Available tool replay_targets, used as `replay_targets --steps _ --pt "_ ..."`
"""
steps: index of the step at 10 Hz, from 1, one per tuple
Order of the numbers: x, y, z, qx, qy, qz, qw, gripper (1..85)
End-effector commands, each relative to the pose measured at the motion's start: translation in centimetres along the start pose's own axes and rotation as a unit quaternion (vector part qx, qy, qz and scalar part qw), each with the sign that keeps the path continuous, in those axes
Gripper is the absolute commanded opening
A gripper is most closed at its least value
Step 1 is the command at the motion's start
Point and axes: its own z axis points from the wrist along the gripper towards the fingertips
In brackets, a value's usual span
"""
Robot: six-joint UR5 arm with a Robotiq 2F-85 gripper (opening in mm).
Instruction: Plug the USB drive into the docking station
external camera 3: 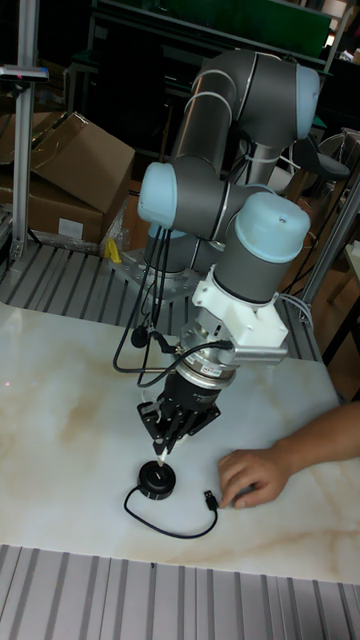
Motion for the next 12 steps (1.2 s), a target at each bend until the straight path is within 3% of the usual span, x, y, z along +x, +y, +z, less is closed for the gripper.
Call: replay_targets --steps 1,12 --pt "-0.4 0.5 0.7 -0.015 -0.003 0.004 0.9999 1.3" --pt "0.1 0.7 1.9 -0.038 0.019 0.019 0.9989 1.3"
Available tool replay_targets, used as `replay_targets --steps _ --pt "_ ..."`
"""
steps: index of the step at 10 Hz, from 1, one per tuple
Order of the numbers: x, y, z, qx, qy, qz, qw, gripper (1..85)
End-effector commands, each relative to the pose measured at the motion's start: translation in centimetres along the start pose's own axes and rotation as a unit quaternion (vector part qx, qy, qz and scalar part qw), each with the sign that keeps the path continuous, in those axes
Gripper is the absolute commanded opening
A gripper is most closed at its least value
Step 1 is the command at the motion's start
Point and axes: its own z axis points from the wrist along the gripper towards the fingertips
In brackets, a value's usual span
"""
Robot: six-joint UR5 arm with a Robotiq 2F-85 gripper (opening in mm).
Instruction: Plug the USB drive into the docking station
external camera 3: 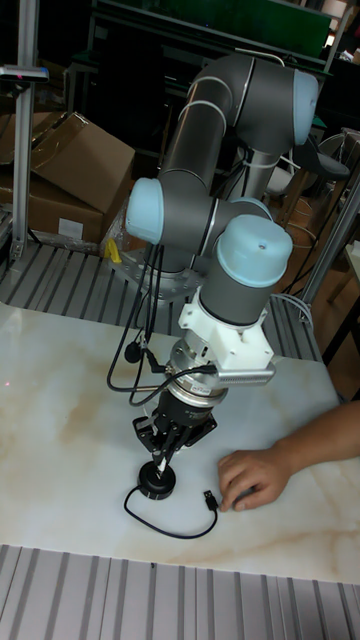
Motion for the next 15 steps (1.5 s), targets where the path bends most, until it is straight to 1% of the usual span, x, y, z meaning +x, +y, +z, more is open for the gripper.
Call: replay_targets --steps 1,6,9,11,15 --pt "0.06 0.33 0.02 -0.011 0.002 0.01 0.9999 1.3" --pt "-0.11 0.01 0.07 -0.01 0.001 0.01 0.9999 1.3" --pt "-0.45 -0.04 0.31 -0.013 -0.002 0.021 0.9997 1.3" --pt "-0.41 -0.25 0.29 -0.013 0.0 0.027 0.9996 1.3" --pt "-0.12 -0.13 0.32 -0.018 0.008 0.034 0.9992 1.3"
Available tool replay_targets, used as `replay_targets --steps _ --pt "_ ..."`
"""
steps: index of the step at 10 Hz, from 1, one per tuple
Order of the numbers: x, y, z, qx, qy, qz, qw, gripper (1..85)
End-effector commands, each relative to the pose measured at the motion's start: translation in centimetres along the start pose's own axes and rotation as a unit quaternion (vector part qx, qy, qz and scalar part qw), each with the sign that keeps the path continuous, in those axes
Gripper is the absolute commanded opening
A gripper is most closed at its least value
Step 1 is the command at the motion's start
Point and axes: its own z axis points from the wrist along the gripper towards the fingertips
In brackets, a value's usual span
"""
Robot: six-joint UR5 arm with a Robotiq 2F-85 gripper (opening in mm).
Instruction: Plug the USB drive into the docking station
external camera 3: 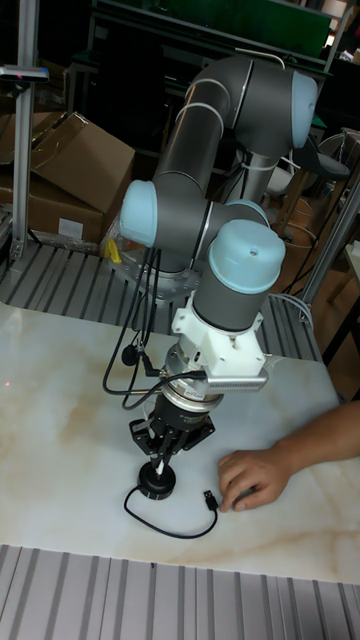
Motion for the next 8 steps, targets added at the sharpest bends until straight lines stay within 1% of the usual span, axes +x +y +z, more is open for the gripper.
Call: replay_targets --steps 1,3,5,8 --pt "0.21 0.37 -0.11 -0.011 0.007 0.011 0.9999 1.3" --pt "0.3 0.52 -0.1 -0.012 0.01 0.013 0.9998 1.3" --pt "0.11 0.51 0.2 -0.012 0.009 0.013 0.9998 1.3" --pt "0.02 0.54 0.13 -0.012 0.009 0.015 0.9998 1.3"
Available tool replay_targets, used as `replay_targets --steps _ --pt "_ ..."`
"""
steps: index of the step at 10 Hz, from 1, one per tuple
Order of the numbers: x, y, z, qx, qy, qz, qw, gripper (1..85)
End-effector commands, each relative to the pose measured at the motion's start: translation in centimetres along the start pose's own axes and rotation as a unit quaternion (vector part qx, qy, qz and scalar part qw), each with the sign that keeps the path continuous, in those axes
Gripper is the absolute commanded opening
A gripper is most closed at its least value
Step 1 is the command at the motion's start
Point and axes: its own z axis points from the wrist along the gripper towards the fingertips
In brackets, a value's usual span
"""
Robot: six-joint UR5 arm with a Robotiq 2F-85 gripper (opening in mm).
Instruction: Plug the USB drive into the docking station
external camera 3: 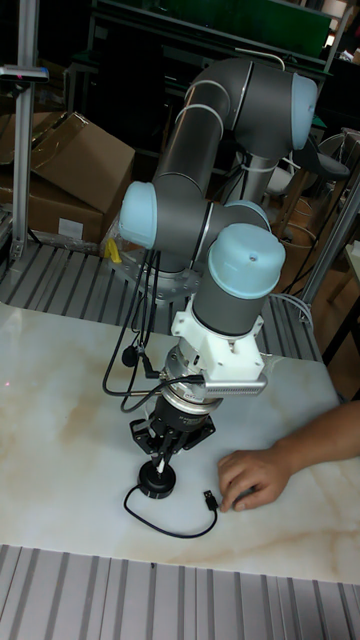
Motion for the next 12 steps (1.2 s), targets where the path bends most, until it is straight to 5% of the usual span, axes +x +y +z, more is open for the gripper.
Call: replay_targets --steps 1,3,8,12 --pt "-0.1 0.2 -0.2 -0.005 -0.001 0.005 1.0 1.3" --pt "-0.2 0.3 -0.2 -0.007 0.001 0.009 0.9999 1.3" --pt "0.4 0.5 -0.8 -0.049 0.023 0.021 0.9983 1.3" --pt "-0.5 -0.1 -1.2 -0.038 0.019 0.068 0.9968 1.3"
